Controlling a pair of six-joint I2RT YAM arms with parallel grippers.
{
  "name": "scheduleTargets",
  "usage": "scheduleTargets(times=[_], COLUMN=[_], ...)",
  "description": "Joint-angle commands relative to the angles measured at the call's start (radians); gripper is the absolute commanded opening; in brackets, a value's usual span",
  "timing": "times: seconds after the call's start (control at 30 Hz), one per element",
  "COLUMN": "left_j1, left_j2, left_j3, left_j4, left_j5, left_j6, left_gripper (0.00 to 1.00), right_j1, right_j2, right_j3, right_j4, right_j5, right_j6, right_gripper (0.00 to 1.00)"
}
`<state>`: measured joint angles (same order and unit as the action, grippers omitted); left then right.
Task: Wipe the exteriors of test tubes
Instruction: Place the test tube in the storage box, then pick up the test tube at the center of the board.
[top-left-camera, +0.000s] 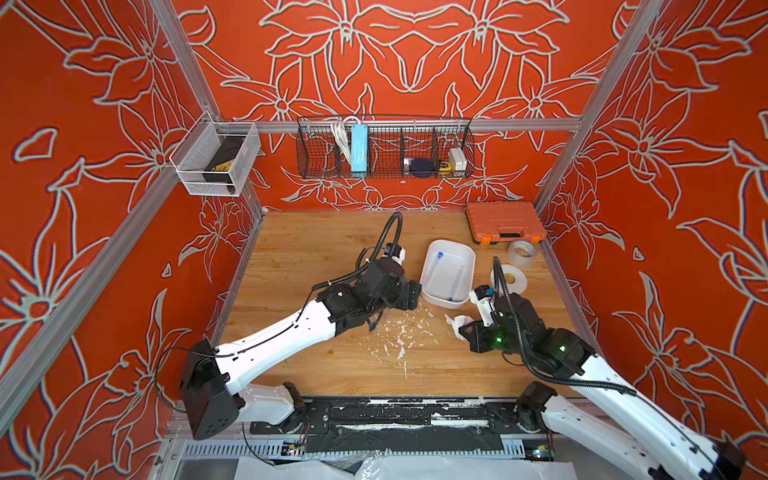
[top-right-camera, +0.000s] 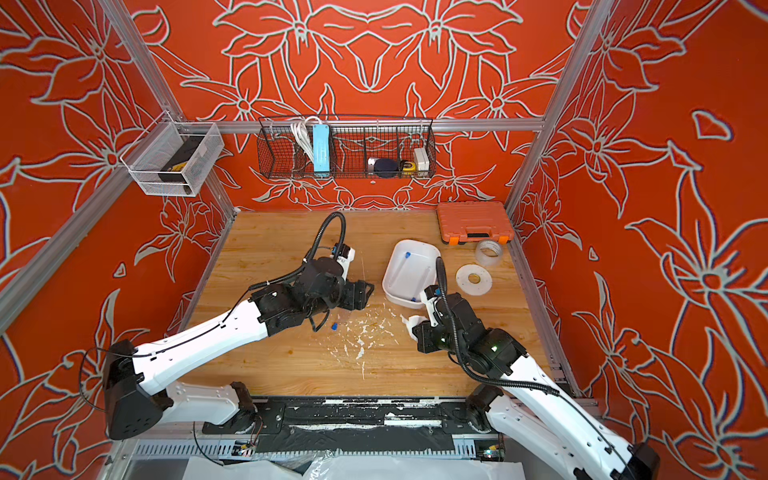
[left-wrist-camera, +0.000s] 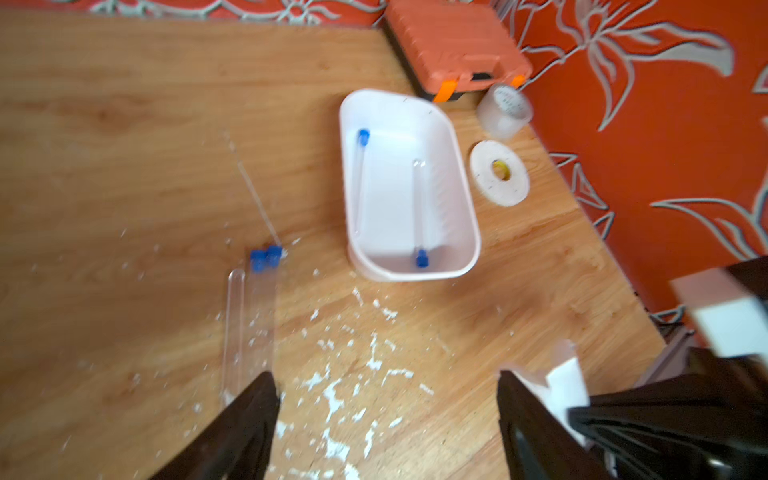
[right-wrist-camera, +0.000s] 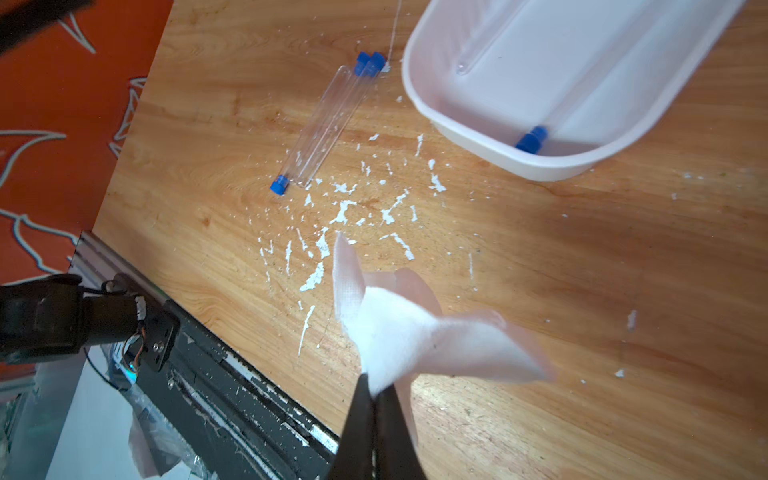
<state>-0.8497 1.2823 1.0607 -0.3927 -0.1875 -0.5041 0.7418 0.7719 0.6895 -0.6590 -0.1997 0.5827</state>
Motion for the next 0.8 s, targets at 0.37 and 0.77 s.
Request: scheduleTargets(times=[0.37,0.77], left_j1=[0.121,0.164], left_j2=[-0.01,0.151], left_j3=[-0.252,-0.233], left_j4=[-0.044,0.044], left_j5=[-0.047,0.032], left_j6=[-0.03,-0.047], left_gripper=[0.65,0.52], right_j1=[0.138,0.083], right_j2=[0.329,0.504], right_j3=[0.117,0.217], right_j4=[0.091,0.014], right_j5=[0.127,0.095], right_j6=[-0.067,-0.151], right_gripper=[0.0,0.0])
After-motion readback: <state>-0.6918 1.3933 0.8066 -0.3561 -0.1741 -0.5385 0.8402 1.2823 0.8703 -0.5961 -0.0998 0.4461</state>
